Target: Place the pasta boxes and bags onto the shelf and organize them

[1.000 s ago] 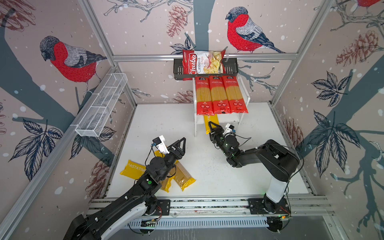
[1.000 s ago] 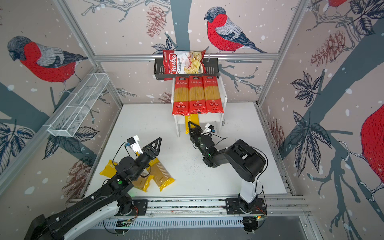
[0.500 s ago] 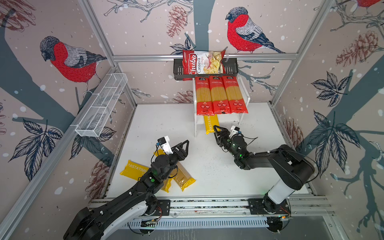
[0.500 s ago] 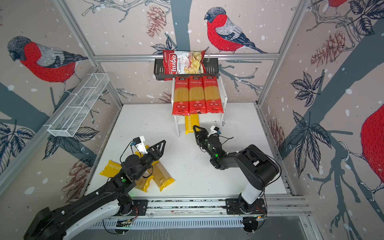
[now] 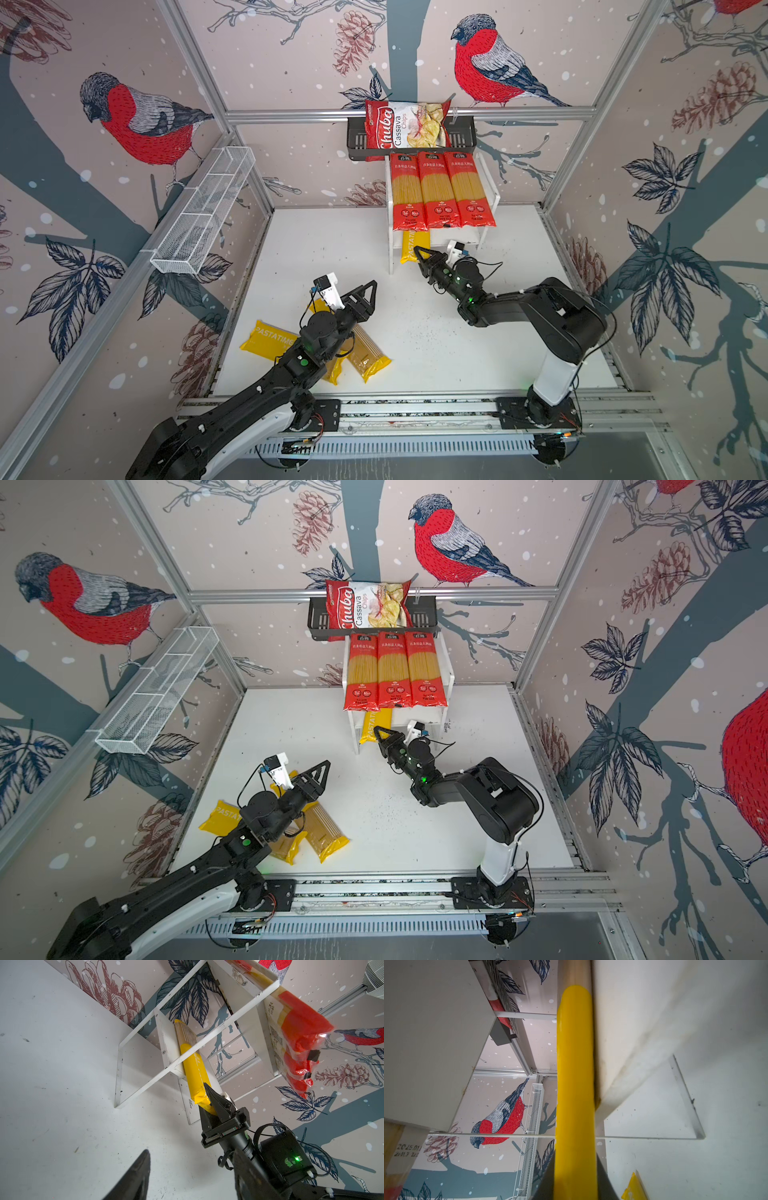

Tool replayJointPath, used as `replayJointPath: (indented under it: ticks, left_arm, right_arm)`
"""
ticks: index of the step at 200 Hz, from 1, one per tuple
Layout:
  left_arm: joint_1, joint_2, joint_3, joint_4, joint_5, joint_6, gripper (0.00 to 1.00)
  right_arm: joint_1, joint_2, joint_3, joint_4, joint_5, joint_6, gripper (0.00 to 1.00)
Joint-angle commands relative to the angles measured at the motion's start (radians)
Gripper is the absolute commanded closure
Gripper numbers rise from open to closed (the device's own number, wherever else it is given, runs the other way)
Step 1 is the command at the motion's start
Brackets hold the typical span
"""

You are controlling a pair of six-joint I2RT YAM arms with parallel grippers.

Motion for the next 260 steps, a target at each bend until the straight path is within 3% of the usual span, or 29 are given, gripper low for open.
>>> replayJointPath:
  ticks: [1, 80, 101, 142, 181, 197, 229, 260]
  left_arm:
    - [0.002, -0.004, -0.003, 0.015, -0.002, 0.012, 0.38]
    - [0.002, 0.005, -0.009, 0.026, -0.009, 0.01, 0.38]
    - [0.002, 0.001, -0.012, 0.019, -0.013, 0.01, 0.38]
    - [0.001, -0.018, -0.015, -0.001, -0.027, 0.015, 0.38]
    - [0.002, -0.001, -0.011, 0.013, -0.013, 0.012, 0.38]
    - [0.002, 0.004, -0.012, 0.018, -0.011, 0.008, 0.38]
    - [0.002, -0.003, -0.013, 0.013, -0.011, 0.007, 0.38]
    - [0.002, -0.015, -0.013, -0.005, -0.018, 0.01, 0.38]
  right_arm:
    - [-0.004, 0.031, 0.035, 0.051, -0.057, 0.027, 0.93]
    - [-0.022, 0.08, 0.093, 0.025, -0.14, 0.043, 0.94]
    - [-0.029, 0.084, 0.104, 0.014, -0.153, 0.042, 0.88]
    - [-0.032, 0.03, 0.043, 0.041, -0.161, 0.033, 0.64]
    - [-0.034, -0.04, -0.013, -0.027, -0.161, -0.005, 0.57]
    - [-0.034, -0.042, -0.004, -0.051, -0.172, -0.021, 0.58]
    - [-0.039, -0.019, 0.043, -0.072, -0.178, -0.035, 0.79]
    - [-0.045, 0.01, 0.092, -0.079, -0.177, -0.035, 0.87]
